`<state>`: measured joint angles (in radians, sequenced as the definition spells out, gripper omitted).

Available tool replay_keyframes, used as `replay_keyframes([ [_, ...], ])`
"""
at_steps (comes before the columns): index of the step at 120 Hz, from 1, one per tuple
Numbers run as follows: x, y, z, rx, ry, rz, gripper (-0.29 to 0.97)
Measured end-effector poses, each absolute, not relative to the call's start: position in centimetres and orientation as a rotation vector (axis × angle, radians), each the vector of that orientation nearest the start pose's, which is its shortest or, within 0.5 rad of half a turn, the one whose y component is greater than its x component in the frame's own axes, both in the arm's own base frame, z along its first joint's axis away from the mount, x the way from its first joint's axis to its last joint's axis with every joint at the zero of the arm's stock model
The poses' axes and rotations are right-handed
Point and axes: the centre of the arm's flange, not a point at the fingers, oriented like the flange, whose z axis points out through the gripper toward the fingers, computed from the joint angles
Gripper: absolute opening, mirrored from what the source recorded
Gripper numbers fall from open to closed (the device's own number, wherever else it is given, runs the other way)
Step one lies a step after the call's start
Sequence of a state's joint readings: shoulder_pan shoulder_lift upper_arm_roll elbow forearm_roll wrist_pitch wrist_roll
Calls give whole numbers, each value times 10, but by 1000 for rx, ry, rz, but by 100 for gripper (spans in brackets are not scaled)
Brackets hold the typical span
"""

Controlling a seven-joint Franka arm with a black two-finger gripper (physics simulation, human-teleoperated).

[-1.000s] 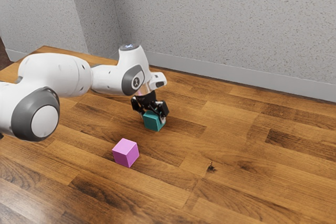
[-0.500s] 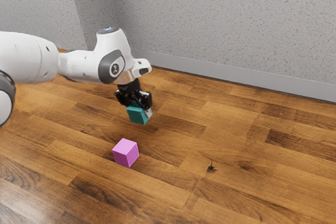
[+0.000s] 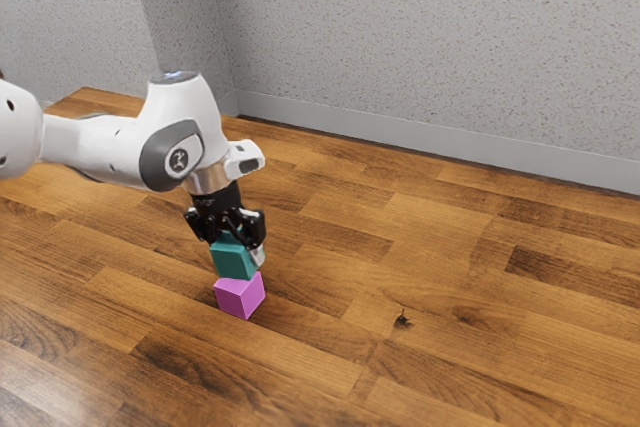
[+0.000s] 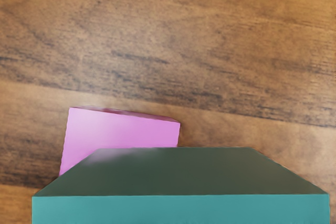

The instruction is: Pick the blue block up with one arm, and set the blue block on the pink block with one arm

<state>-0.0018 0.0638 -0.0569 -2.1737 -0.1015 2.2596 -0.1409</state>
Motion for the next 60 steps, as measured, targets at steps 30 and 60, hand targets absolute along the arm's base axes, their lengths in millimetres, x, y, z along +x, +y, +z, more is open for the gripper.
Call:
replay_keyframes([
  [30, 533, -41, 361, -3196, -214, 8, 27],
  [60, 538, -24, 349, -3150, -126, 35, 27],
])
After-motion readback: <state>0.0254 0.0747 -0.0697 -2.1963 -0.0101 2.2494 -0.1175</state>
